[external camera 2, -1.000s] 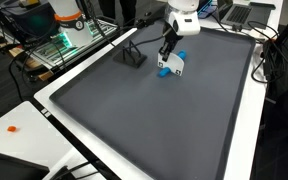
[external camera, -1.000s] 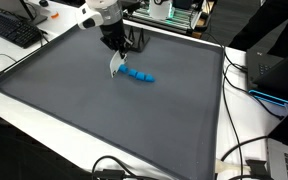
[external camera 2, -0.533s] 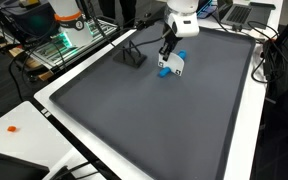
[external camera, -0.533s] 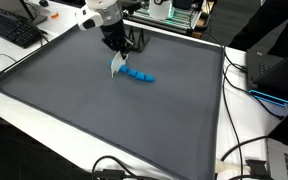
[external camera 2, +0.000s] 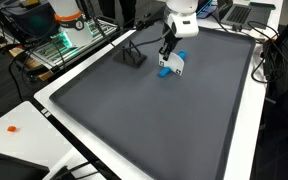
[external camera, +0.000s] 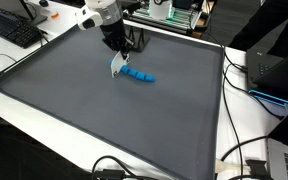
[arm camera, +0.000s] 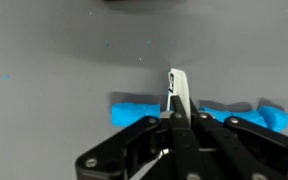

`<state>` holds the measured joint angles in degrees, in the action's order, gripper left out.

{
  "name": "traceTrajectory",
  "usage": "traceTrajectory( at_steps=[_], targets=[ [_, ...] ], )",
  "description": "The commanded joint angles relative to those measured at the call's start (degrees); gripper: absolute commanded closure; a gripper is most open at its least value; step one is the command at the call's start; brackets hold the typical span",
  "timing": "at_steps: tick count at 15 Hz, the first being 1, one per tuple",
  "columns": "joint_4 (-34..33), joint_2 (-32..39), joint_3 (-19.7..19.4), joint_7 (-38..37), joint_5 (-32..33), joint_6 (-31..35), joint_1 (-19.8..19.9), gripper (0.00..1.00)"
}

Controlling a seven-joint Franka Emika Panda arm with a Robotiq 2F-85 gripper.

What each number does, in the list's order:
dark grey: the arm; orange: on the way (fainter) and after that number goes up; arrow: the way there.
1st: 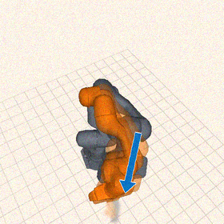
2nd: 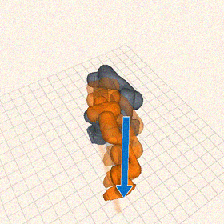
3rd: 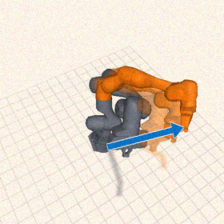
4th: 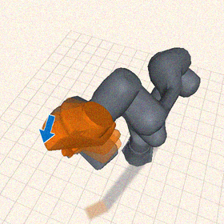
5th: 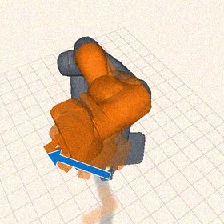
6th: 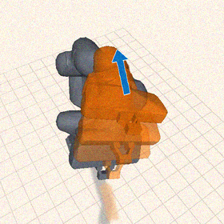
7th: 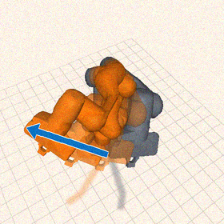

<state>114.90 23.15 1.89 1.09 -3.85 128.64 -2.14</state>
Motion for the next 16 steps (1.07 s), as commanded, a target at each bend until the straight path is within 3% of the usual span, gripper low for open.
traceTrajectory(
  at_steps=[1, 8, 16],
  targets=[
    [3.39, -2.63, 0.45, 0.19, -1.07, 1.8, 0.65, 0.99],
    [7.74, -8.84, -0.28, -2.35, -1.17, 3.27, 0.46, 0.99],
    [17.2, -17.96, -1.14, -22.26, -5.32, 7.87, -0.36, 0.99]
  ],
)
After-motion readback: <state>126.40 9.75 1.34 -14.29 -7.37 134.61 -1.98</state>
